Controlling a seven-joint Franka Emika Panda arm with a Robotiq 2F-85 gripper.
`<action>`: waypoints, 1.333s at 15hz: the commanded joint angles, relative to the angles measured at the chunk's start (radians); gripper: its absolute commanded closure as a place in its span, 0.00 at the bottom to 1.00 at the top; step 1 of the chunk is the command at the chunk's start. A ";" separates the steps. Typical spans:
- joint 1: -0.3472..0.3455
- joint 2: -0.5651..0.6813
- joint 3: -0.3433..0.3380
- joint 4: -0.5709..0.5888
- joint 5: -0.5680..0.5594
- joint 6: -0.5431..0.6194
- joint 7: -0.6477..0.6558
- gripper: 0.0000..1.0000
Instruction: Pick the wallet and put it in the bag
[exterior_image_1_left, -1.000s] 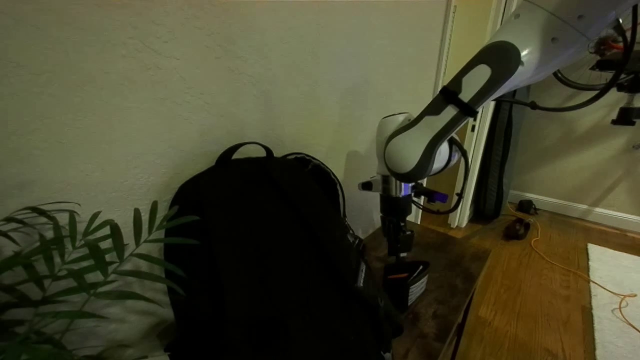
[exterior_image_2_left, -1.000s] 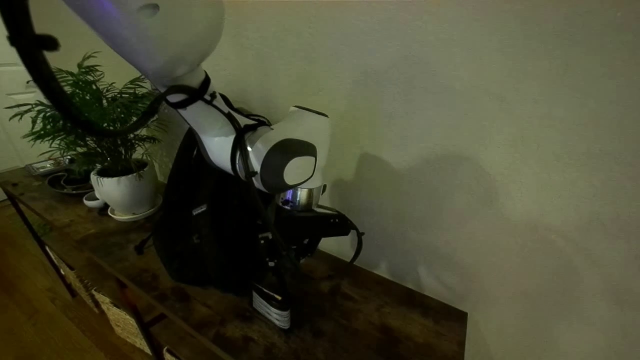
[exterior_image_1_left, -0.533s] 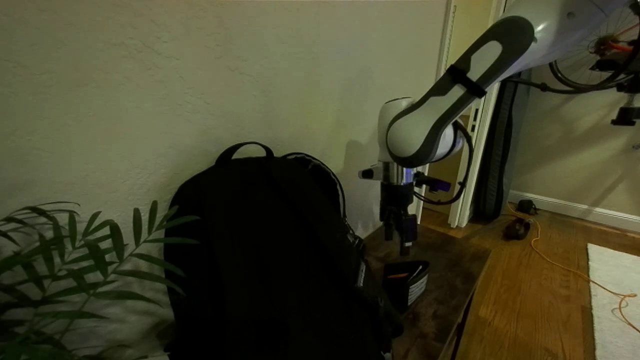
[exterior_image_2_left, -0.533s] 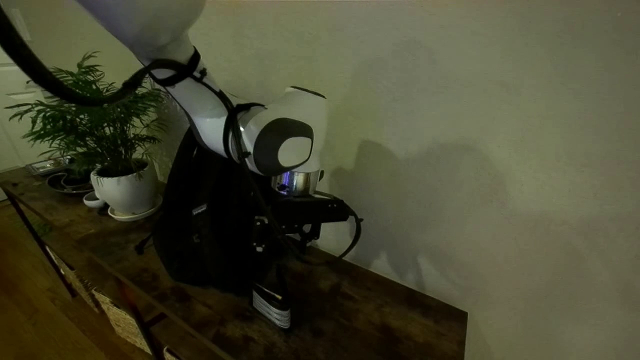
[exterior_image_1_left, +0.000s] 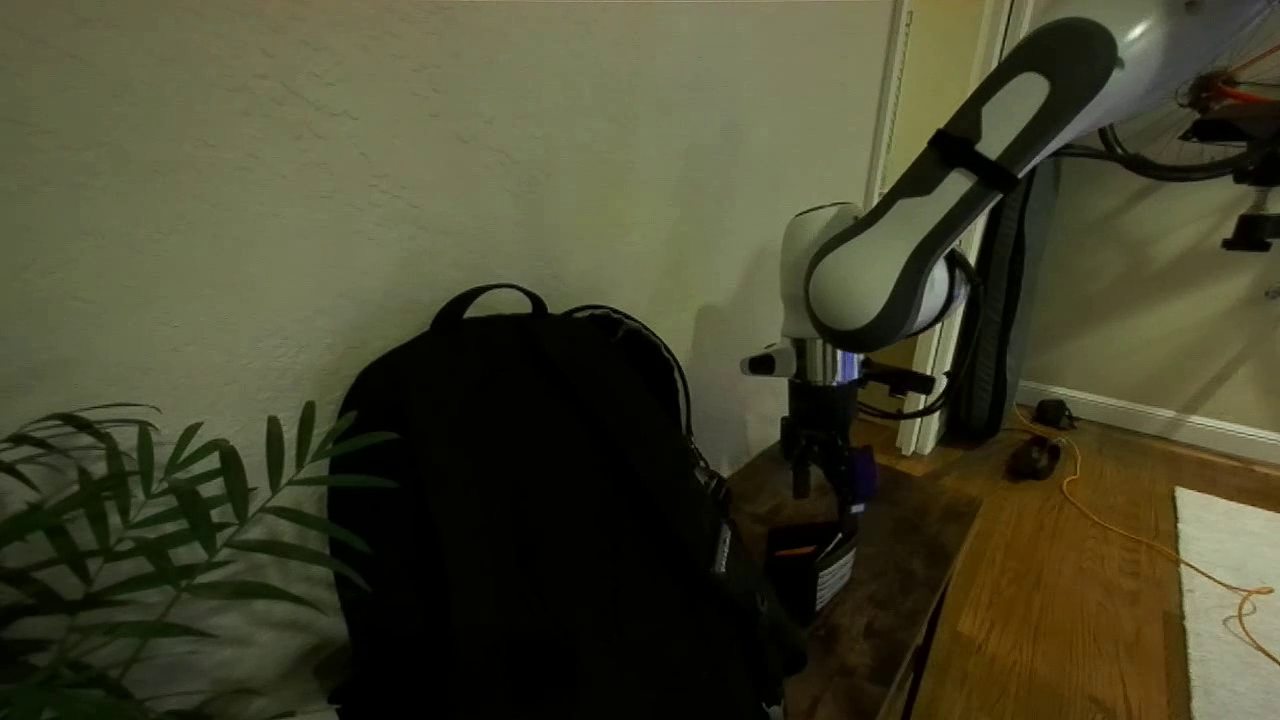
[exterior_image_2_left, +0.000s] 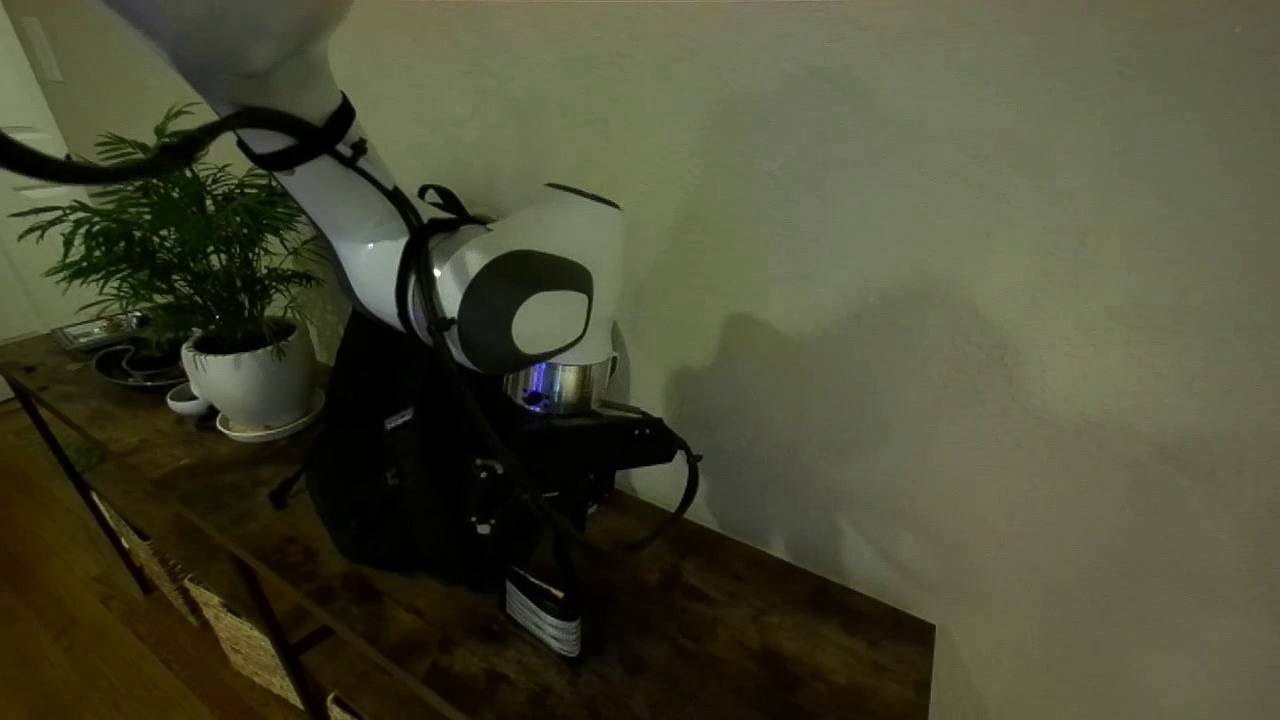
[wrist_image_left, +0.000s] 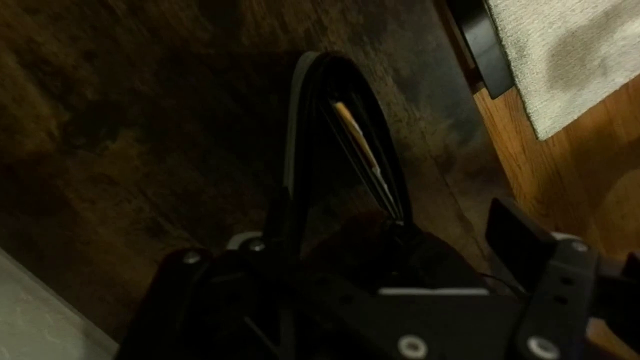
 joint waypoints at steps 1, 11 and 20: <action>0.022 -0.043 -0.036 -0.125 -0.046 0.157 -0.026 0.00; 0.040 -0.009 -0.061 -0.201 -0.180 0.392 -0.006 0.00; 0.043 0.036 -0.058 -0.194 -0.206 0.428 -0.012 0.00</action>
